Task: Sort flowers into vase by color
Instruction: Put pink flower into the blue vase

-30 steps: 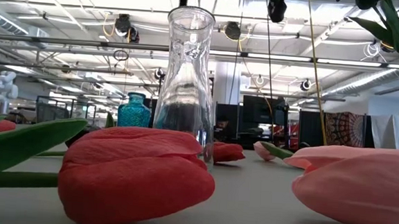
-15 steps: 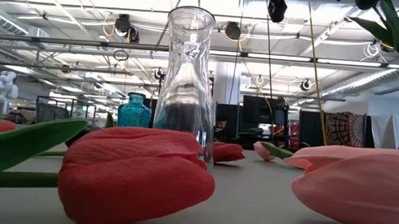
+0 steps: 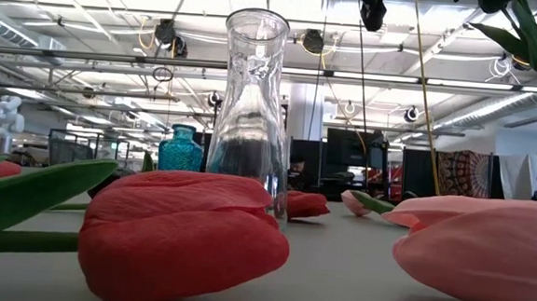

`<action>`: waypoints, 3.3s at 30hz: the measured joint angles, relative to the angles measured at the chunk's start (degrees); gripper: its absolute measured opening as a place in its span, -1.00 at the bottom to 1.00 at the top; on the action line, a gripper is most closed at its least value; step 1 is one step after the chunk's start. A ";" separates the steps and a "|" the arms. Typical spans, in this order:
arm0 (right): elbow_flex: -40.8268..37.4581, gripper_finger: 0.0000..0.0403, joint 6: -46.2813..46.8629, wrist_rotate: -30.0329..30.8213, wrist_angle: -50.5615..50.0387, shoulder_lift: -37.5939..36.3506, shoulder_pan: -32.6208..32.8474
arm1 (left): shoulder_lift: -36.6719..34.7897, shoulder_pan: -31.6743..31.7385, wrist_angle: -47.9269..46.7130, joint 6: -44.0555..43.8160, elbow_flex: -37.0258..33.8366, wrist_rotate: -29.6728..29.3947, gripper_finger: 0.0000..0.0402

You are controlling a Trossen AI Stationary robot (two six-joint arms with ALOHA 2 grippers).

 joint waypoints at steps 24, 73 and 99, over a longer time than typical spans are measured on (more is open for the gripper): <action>0.00 -0.05 -1.02 0.46 -3.48 0.00 0.00 | -21.80 -0.01 -15.90 1.14 -7.43 -12.18 -0.99; 0.00 -0.05 -1.03 3.25 -4.70 0.02 0.04 | -2.51 4.50 45.71 3.98 -35.50 -7.14 -0.99; 0.00 -0.05 -1.97 3.23 -4.92 0.02 0.04 | 1.83 4.44 45.46 0.99 -35.50 -7.16 -0.99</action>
